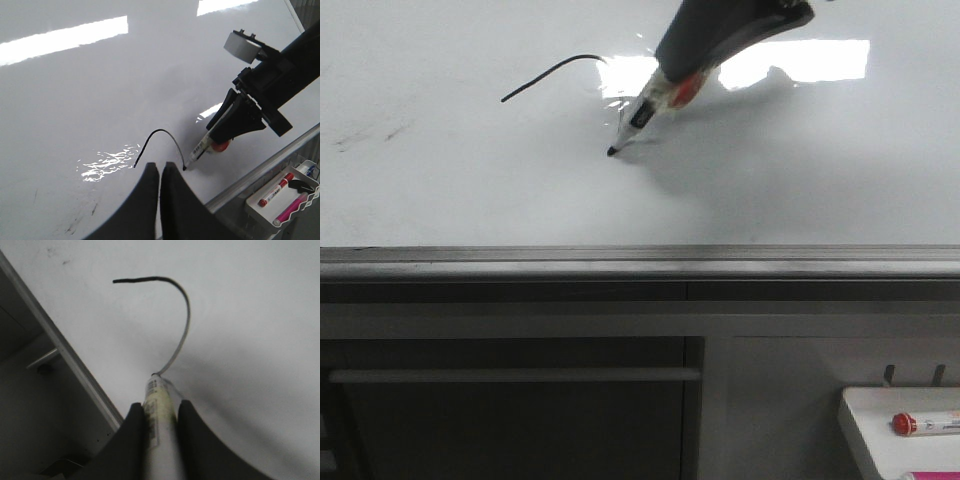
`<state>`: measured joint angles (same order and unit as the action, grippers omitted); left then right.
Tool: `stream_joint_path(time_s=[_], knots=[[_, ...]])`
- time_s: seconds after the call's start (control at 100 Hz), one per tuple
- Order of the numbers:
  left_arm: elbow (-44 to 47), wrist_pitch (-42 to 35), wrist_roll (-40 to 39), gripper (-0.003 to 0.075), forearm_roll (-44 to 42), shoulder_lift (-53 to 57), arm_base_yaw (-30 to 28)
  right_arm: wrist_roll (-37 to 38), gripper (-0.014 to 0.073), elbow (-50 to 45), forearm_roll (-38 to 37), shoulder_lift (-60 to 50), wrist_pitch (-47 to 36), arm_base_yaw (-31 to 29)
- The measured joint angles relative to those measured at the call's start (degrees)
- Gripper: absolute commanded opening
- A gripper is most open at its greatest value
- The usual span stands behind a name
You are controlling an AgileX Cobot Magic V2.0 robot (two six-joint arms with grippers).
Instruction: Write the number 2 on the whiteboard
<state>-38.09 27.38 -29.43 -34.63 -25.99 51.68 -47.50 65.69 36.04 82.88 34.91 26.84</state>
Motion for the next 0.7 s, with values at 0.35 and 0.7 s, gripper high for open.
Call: stream_joint_path(time_s=[0.35, 0.7], knots=[[0.0, 0.0, 0.0, -0.0020, 0.0, 0.0, 0.0, 0.2, -0.0071, -0.3, -0.3, 4.1, -5.4, 7.0], [0.0, 0.0, 0.0, -0.0020, 0.0, 0.0, 0.0, 1.7, -0.0057, -0.3, -0.3, 3.7, 1.2, 2.8]])
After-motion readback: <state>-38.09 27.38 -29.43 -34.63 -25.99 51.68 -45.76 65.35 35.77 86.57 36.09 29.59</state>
